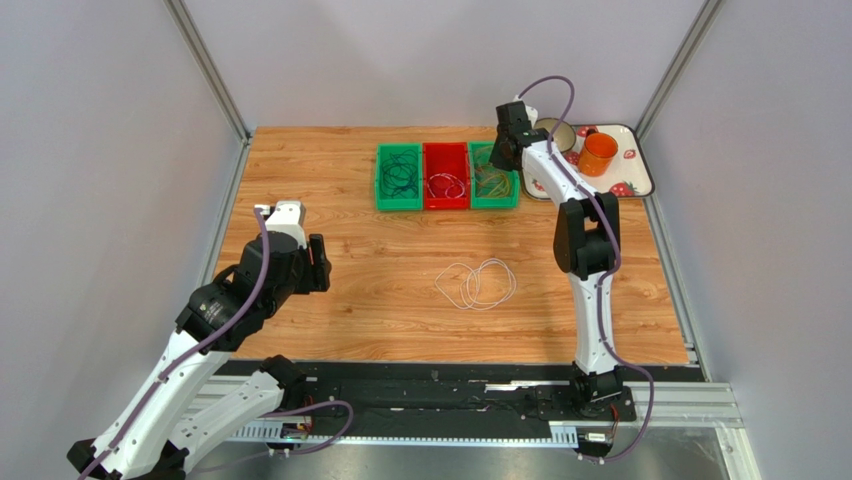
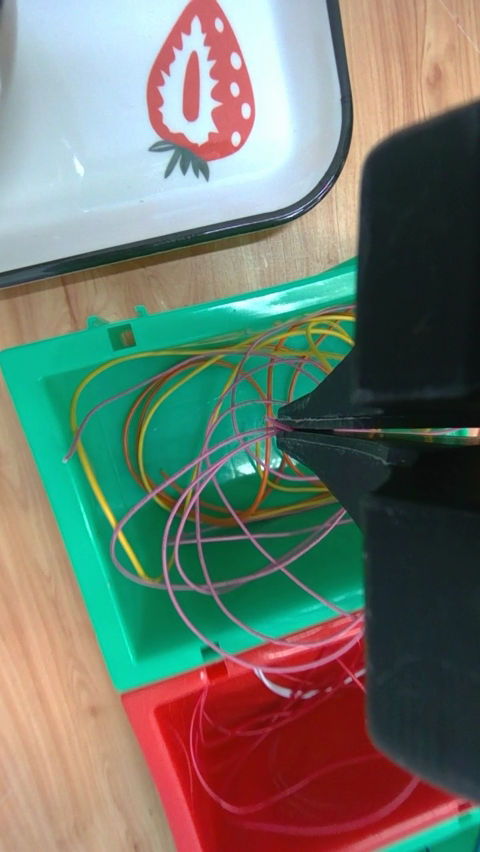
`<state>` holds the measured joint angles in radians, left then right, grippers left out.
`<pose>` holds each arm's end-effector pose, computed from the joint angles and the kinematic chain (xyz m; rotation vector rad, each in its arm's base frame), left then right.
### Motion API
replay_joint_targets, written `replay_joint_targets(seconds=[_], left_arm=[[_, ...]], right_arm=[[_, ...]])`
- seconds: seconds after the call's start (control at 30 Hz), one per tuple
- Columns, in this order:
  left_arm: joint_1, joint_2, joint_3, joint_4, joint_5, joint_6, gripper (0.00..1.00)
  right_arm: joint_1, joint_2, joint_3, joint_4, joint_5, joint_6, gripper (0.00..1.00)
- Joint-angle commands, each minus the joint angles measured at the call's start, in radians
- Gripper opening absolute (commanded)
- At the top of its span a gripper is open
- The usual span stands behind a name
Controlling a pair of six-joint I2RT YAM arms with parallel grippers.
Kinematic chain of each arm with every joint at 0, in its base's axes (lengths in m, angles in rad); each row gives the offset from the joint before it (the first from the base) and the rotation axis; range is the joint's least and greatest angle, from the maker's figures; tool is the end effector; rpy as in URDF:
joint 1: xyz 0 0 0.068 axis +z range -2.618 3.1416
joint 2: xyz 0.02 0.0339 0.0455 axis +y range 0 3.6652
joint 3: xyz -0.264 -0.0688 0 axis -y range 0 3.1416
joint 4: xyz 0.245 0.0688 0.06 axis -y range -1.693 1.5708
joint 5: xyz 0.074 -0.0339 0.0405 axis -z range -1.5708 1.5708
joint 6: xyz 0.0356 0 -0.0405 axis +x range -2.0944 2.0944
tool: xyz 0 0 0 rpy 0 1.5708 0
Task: Untangle the cables
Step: Place the cable in the bin.
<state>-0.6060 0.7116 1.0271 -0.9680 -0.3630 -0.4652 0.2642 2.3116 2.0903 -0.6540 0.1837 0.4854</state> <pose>0.1055 -0.0577 0.3538 -0.0438 2.1813 -0.2053 0.5039 0.1296 0.2294 0.3486 2.4043 0.1141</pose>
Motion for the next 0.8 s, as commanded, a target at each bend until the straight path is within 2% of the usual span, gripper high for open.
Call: replay_joint_targets(seconds=[0.0, 0.27, 0.3, 0.33, 0.4, 0.43, 0.53, 0.6, 0.77], left_arm=[[0.006, -0.001, -0.001, 0.026, 0.007, 0.014, 0.66], [0.005, -0.008, -0.001, 0.026, 0.007, 0.014, 0.66], [0.005, -0.008, -0.001, 0.026, 0.007, 0.014, 0.66], [0.005, -0.009, -0.002, 0.026, 0.007, 0.014, 0.66], [0.005, -0.011, -0.001, 0.025, 0.009, 0.014, 0.66], [0.005, -0.014, -0.001, 0.026, 0.009, 0.011, 0.66], [0.005, -0.017, -0.002, 0.026, 0.007, 0.013, 0.66], [0.005, -0.020, -0.002, 0.028, 0.007, 0.013, 0.66], [0.005, -0.023, -0.002, 0.028, 0.009, 0.013, 0.66]], right_arm=[[-0.003, 0.028, 0.050, 0.008, 0.022, -0.004, 0.00], [-0.005, 0.043, 0.111, -0.028, 0.039, -0.045, 0.00], [-0.014, 0.040, 0.120, -0.036, 0.040, -0.050, 0.04], [-0.011, 0.032, 0.128, -0.042, 0.033, -0.053, 0.14], [-0.019, -0.001, 0.129, -0.039, 0.010, -0.059, 0.26], [-0.019, -0.015, 0.128, -0.039, -0.003, -0.064, 0.36], [-0.019, -0.064, 0.108, -0.030, -0.038, -0.077, 0.46], [-0.019, -0.095, 0.096, -0.039, -0.046, -0.079, 0.50], [-0.017, -0.170, 0.002, -0.016, -0.105, -0.038, 0.46]])
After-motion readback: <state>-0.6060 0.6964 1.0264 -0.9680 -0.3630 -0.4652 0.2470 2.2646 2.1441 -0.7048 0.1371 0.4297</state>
